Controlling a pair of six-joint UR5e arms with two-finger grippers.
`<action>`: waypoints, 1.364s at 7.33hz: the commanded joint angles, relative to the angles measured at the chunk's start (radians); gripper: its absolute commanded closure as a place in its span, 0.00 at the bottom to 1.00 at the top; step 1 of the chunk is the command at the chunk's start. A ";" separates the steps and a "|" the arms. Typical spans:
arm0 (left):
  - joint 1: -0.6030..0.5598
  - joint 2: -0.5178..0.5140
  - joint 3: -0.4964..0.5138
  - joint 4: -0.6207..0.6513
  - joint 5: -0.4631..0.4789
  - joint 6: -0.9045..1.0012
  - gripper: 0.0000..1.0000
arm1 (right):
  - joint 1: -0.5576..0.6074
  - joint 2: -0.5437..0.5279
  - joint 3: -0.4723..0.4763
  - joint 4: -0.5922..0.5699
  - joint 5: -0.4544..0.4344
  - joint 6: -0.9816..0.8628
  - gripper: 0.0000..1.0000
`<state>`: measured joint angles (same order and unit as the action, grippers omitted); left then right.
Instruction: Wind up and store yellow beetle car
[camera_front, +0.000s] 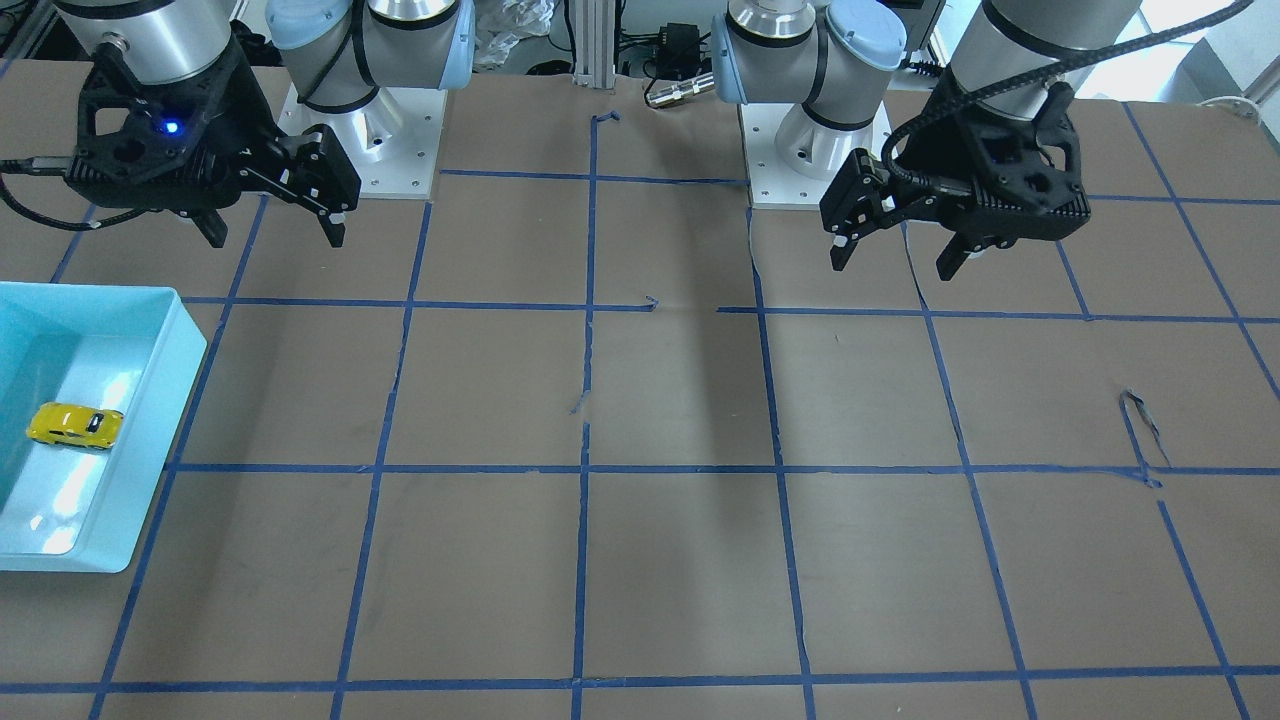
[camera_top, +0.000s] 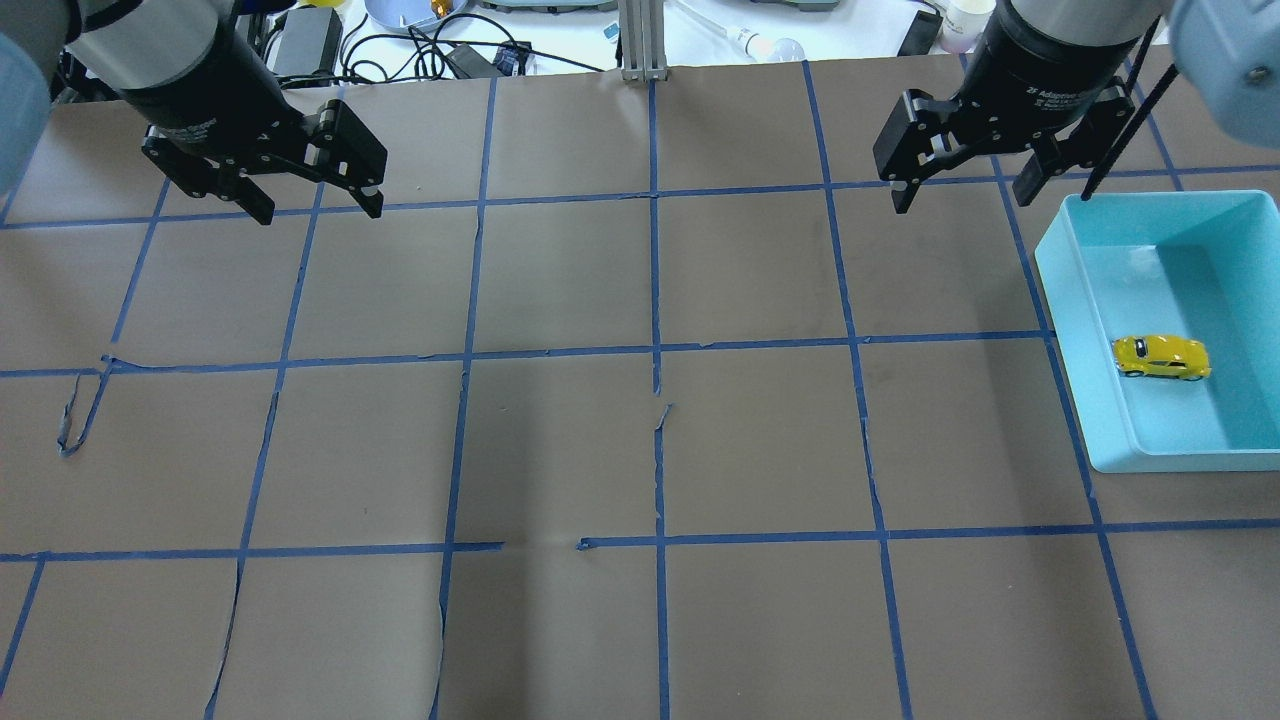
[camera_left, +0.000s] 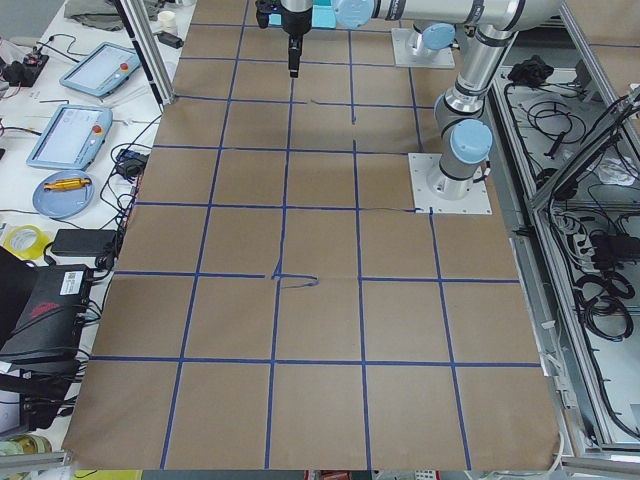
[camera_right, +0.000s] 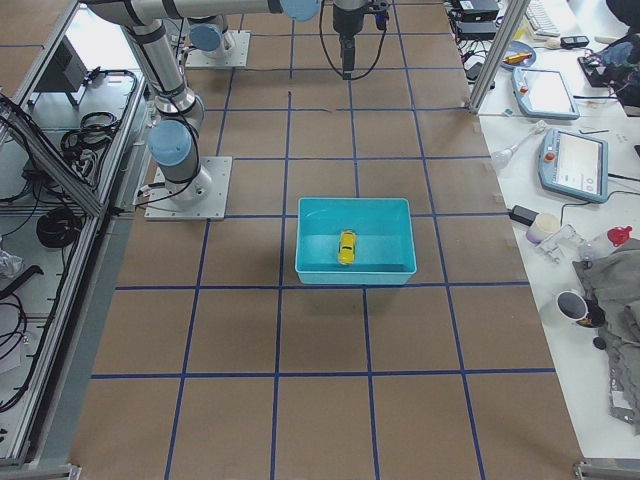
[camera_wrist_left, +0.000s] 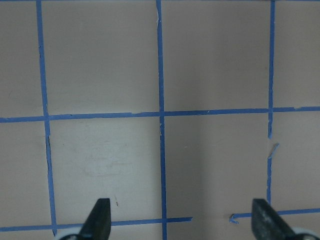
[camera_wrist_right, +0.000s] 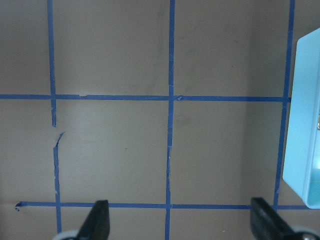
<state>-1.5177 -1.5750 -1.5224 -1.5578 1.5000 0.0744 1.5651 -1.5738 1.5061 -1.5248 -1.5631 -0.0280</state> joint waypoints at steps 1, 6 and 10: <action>0.002 -0.002 0.016 0.021 -0.003 0.008 0.00 | 0.000 0.000 0.000 0.000 0.000 0.000 0.00; -0.001 -0.006 0.007 0.018 0.011 -0.001 0.00 | 0.000 0.000 0.000 0.000 0.000 -0.001 0.00; -0.002 -0.002 0.019 0.009 0.012 -0.001 0.00 | 0.000 0.001 0.000 0.000 0.000 -0.001 0.00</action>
<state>-1.5189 -1.5800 -1.5053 -1.5455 1.5119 0.0737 1.5647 -1.5736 1.5063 -1.5248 -1.5631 -0.0291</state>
